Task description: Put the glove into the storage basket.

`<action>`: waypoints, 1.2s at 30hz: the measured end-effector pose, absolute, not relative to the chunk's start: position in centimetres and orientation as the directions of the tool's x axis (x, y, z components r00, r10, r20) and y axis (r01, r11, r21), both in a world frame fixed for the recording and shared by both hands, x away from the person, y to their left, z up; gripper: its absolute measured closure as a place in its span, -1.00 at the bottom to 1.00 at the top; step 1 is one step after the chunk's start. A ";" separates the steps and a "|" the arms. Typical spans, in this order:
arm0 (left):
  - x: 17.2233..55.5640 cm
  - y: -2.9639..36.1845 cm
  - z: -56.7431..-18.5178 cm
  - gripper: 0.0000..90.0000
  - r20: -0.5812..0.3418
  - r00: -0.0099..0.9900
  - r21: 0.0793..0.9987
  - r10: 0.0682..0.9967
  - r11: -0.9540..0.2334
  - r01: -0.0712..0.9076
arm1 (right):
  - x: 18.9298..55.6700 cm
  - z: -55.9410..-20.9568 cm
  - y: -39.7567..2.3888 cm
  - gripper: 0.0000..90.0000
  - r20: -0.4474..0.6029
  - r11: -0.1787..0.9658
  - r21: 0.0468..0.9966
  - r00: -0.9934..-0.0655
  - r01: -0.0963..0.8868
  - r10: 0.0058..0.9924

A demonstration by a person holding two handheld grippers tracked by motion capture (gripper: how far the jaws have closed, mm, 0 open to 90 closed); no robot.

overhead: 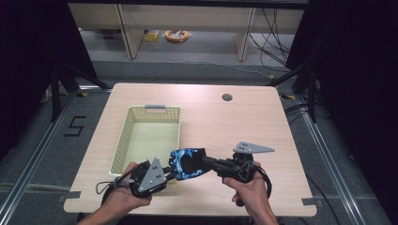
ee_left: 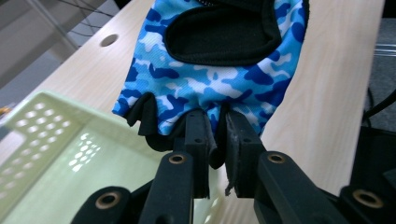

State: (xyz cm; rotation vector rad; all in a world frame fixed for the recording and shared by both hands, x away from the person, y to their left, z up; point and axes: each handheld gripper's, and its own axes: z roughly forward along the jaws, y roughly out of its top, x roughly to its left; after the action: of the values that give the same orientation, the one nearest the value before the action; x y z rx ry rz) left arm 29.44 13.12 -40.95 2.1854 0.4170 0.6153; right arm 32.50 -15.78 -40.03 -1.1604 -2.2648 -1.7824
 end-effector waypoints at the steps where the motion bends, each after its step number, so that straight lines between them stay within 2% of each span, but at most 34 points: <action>1: 29.5 13.5 -40.8 0.77 0.290 0.816 0.789 0.500 -0.608 0.092 | 32.8 -39.9 -15.2 0.91 0.454 0.067 0.821 -0.719 0.567 0.526; 3: 29.9 14.7 -40.4 0.78 0.319 0.803 0.773 0.504 -0.629 0.087 | 33.3 -39.7 -14.1 0.91 0.457 0.068 0.820 -0.721 0.568 0.522; 10: 31.1 18.2 -40.3 0.78 0.335 0.770 0.748 0.542 -0.651 0.133 | 35.6 -40.2 -10.2 0.91 0.467 0.075 0.819 -0.735 0.570 0.491; 19: 31.8 21.5 -41.4 0.79 0.323 0.754 0.713 0.573 -0.671 0.205 | 37.5 -42.4 -6.0 0.91 0.489 0.110 0.789 -0.726 0.605 0.484; 28: 32.2 23.1 -43.0 0.79 0.310 0.744 0.677 0.592 -0.687 0.264 | 38.0 -44.8 -3.2 0.91 0.525 0.129 0.739 -0.685 0.662 0.505; 33: 32.6 23.3 -43.7 0.79 0.302 0.742 0.654 0.598 -0.696 0.295 | 38.1 -45.9 -2.4 0.90 0.513 0.138 0.739 -0.684 0.659 0.518; 36: 32.7 23.3 -44.0 0.79 0.295 0.746 0.648 0.598 -0.698 0.303 | 37.6 -46.4 -1.8 0.90 0.540 0.149 0.699 -0.653 0.699 0.530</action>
State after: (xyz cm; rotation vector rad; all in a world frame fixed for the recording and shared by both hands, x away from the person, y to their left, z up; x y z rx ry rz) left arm 32.67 23.28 -43.95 2.3613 0.6763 0.6669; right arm 37.64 -1.82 -46.42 -1.2180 -2.2495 -1.5193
